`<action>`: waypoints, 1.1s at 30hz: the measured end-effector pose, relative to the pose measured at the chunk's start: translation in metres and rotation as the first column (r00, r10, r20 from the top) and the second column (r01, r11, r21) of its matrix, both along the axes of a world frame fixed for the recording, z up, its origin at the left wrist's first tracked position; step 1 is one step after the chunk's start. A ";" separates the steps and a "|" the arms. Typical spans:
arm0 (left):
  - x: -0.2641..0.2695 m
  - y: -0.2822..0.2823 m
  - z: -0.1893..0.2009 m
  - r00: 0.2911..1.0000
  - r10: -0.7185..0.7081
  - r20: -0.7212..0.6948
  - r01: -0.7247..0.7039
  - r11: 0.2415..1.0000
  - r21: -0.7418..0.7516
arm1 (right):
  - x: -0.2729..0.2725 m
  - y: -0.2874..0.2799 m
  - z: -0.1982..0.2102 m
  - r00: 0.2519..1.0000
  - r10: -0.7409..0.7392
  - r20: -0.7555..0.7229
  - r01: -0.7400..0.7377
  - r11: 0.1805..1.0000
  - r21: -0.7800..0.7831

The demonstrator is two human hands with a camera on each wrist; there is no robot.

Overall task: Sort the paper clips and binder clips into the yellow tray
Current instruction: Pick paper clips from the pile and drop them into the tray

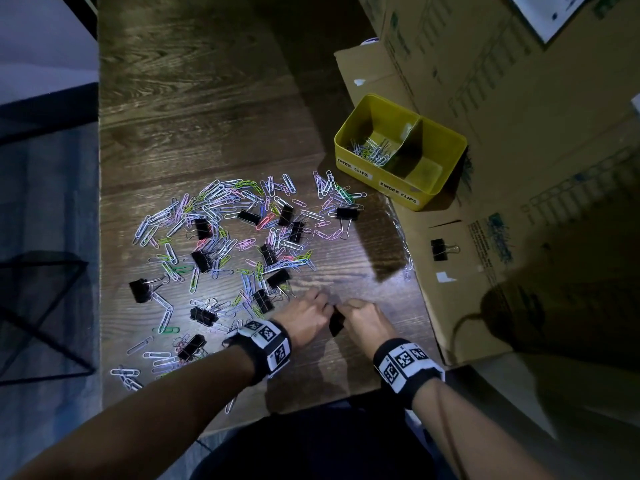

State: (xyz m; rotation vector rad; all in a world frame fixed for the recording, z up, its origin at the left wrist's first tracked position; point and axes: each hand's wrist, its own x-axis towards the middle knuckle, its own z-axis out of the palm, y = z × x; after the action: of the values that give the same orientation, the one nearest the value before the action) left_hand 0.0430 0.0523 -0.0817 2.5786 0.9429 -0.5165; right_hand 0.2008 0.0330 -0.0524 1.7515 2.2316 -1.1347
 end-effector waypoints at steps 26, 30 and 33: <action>-0.013 0.009 0.019 -0.120 0.992 0.029 -0.260 -0.003 -0.966 | -0.005 0.009 -0.016 0.776 -0.598 -0.203 0.589 0.801 -0.108; -0.012 0.014 0.024 -0.234 0.967 -0.098 -0.032 -0.108 -0.994 | 0.006 0.019 -0.019 0.413 -0.841 -0.348 0.736 0.534 -0.417; -0.015 0.018 0.024 -0.195 0.973 -0.121 0.018 -0.119 -0.993 | 0.011 0.024 -0.019 0.215 -0.912 -0.349 0.670 0.398 -0.626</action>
State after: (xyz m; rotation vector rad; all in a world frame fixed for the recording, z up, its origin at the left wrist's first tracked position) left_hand 0.0284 0.0698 -0.0576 0.4277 1.0434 0.7217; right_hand 0.2116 0.0574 -0.0712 2.7046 0.8252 -2.5141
